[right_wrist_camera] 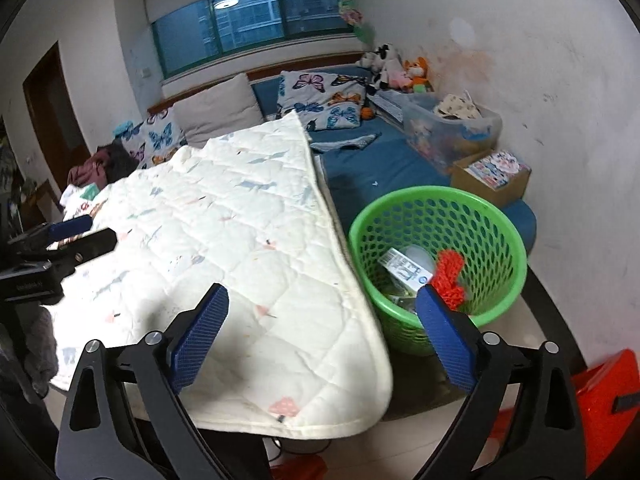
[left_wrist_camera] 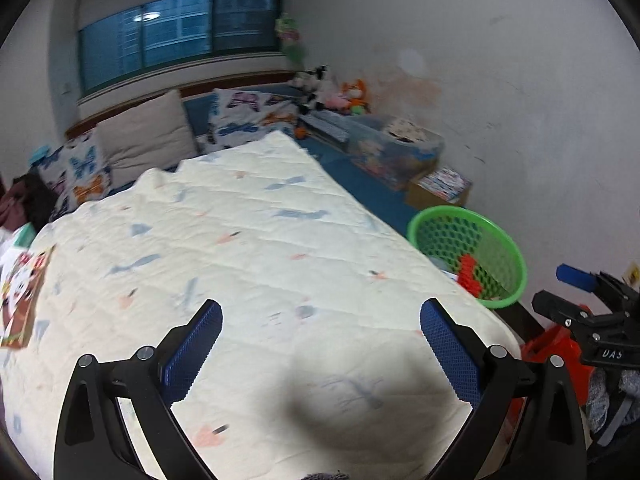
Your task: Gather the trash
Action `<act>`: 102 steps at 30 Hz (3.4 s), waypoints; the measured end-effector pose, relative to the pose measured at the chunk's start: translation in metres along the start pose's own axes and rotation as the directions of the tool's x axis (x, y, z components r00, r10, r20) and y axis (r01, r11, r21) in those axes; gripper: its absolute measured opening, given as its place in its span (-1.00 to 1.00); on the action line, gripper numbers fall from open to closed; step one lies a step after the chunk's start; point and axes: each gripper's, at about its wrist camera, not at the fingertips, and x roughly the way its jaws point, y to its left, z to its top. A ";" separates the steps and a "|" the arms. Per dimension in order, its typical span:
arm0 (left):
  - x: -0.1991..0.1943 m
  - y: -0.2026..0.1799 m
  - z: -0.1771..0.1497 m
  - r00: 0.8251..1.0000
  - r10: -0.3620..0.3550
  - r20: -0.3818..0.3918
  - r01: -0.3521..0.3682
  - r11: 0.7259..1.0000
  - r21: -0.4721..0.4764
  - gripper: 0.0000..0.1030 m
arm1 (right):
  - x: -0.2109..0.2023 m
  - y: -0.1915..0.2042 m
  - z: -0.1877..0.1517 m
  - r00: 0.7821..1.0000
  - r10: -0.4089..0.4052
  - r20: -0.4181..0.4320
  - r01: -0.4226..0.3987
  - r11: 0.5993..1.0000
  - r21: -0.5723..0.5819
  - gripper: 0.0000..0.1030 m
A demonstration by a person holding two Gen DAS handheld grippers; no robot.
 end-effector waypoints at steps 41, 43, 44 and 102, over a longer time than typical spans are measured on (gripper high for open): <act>-0.058 0.065 -0.054 0.975 0.218 0.034 -0.206 0.956 -0.210 0.86 | 0.001 0.061 -0.005 1.000 0.018 0.024 -0.017 0.997 -0.076 0.92; -0.058 0.065 -0.054 0.974 0.222 0.035 -0.210 0.955 -0.209 0.86 | 0.002 0.063 -0.005 1.000 0.016 0.024 -0.014 0.997 -0.078 0.92; -0.058 0.064 -0.054 0.974 0.223 0.037 -0.211 0.955 -0.208 0.86 | 0.002 0.063 -0.005 1.000 0.015 0.025 -0.013 0.997 -0.078 0.91; -0.048 0.038 -0.047 0.976 0.212 0.058 -0.201 0.967 -0.154 0.86 | 0.008 0.060 -0.003 1.000 0.007 0.017 -0.005 0.996 -0.084 0.91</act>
